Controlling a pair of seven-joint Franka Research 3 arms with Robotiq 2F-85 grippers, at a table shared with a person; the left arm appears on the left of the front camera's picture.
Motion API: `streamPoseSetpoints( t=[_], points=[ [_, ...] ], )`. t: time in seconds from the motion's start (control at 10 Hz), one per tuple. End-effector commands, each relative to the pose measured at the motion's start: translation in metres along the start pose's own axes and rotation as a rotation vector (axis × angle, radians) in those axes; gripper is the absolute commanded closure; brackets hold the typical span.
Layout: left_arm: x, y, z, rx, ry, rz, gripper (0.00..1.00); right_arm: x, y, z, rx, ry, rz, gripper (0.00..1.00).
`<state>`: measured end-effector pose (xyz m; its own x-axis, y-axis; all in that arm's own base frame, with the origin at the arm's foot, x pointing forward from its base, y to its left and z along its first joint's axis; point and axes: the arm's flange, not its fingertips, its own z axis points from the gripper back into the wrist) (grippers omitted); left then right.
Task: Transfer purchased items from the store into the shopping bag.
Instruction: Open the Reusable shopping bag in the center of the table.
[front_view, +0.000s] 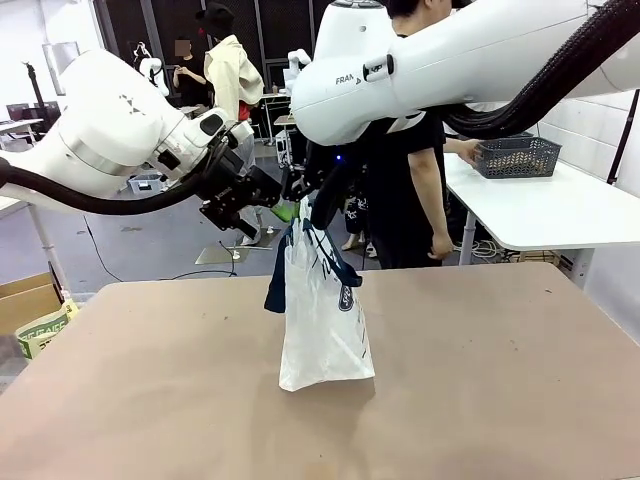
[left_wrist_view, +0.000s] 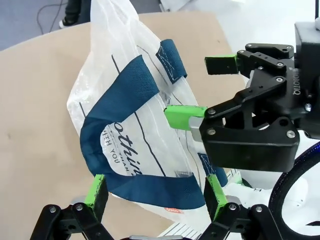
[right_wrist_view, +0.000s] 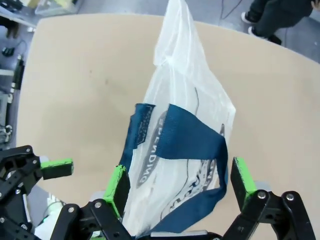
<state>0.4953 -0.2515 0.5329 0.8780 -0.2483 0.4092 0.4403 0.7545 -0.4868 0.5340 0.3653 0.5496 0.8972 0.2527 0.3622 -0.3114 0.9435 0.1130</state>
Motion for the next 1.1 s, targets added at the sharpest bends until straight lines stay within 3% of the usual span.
streamPoseSetpoints(
  t=[0.0, 1.0],
  points=[
    [0.009, -0.006, 0.0, -0.004, 0.019, 0.005, 0.0, 0.003, -0.01, -0.001, -0.046, 0.018, -0.037, 0.0],
    [0.021, -0.007, -0.039, 0.076, 0.117, 0.002, 0.0, 0.005, -0.034, -0.003, -0.001, 0.053, -0.065, 0.0]
  ],
)
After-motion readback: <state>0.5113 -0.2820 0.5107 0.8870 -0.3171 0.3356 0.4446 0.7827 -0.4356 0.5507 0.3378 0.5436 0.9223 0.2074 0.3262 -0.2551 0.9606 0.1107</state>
